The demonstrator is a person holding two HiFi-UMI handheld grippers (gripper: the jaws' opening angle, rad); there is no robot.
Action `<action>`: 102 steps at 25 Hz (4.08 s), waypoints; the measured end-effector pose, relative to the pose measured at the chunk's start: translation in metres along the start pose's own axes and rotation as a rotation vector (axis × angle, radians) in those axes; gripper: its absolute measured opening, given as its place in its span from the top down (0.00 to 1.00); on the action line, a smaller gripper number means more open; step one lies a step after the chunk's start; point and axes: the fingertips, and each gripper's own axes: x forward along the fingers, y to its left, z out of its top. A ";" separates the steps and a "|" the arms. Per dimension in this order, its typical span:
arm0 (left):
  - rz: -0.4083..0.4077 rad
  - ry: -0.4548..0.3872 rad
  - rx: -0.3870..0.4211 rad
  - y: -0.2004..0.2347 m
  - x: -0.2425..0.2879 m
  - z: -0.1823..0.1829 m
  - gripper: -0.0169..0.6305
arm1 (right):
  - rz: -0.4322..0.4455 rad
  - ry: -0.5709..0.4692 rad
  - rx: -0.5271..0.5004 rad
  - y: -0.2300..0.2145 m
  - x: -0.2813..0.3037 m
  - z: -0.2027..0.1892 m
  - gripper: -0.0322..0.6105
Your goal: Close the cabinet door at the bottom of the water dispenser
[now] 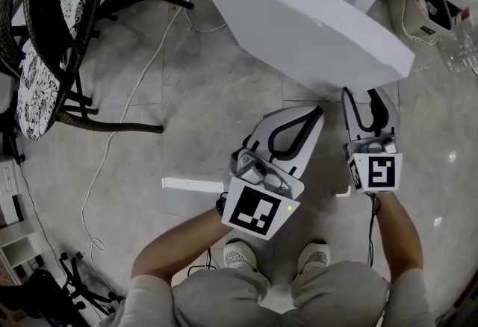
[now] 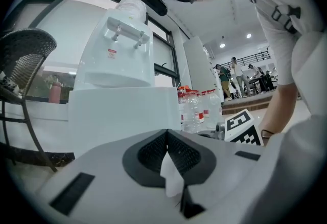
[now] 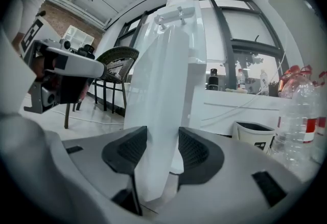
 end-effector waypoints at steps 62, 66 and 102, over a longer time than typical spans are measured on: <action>0.123 -0.025 0.010 0.053 0.026 0.013 0.96 | -0.067 -0.154 0.177 -0.045 0.005 0.051 0.91; 0.203 -0.050 -0.060 0.076 -0.009 0.050 0.96 | -0.076 -0.154 0.180 -0.056 -0.033 0.087 0.91; 0.571 -0.008 -0.163 0.129 -0.322 0.738 0.96 | -0.260 -0.082 0.181 -0.115 -0.380 0.809 0.91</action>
